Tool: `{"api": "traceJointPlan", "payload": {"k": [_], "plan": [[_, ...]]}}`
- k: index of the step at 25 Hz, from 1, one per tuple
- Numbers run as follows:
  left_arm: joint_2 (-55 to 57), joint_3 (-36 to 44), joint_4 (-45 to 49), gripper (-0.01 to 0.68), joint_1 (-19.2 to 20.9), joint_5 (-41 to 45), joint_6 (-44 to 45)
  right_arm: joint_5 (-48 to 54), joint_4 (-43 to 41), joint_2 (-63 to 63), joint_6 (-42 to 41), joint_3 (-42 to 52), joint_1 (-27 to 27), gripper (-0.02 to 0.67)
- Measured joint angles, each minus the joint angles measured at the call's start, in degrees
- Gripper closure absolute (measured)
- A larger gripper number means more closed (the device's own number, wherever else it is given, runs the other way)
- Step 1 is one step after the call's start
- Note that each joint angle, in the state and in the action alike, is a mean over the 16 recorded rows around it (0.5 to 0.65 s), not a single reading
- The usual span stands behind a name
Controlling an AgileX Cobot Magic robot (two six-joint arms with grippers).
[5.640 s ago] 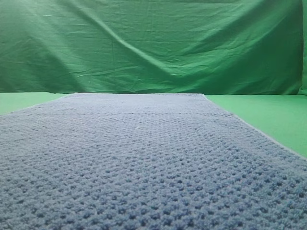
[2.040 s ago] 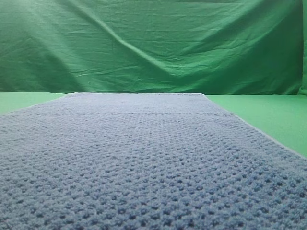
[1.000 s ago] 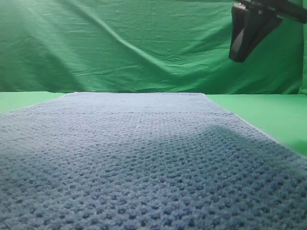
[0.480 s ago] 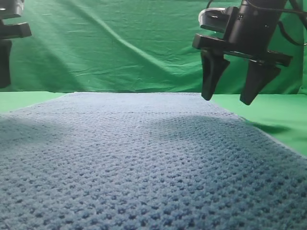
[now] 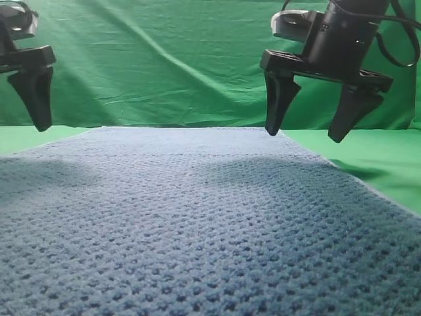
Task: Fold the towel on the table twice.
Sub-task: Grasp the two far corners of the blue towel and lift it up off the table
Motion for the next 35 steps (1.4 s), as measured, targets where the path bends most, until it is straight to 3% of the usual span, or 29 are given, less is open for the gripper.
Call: {"api": "traceJointPlan", "payload": {"k": [8, 12, 15, 27, 30, 35], "plan": [[2.7, -0.3, 0.6, 0.039, 0.0, -1.5, 0.1, -1.8, -0.1, 2.1, -0.3, -0.3, 0.0, 0.015], [3.5, -0.5, 0.6, 0.086, 0.0, -1.6, 0.1, -2.0, -0.3, 2.6, -0.5, -0.4, 0.0, 0.062], [4.0, -0.7, 0.2, 0.167, 0.0, -1.6, 0.2, -1.5, -0.3, 2.8, -0.6, -0.5, 0.0, 0.143], [5.0, -2.0, -2.9, 0.604, 0.0, -0.4, 0.6, 2.6, -0.1, 2.3, 0.4, -0.7, 0.0, 0.578], [4.8, -3.0, -3.3, 0.658, 0.0, 0.9, 0.7, 2.7, 0.0, 1.1, 1.0, -0.6, 0.0, 0.633], [3.0, -5.6, -3.5, 0.673, 0.0, 3.5, 0.6, 1.1, 0.1, -2.5, 1.7, -0.5, 0.0, 0.649]]}}
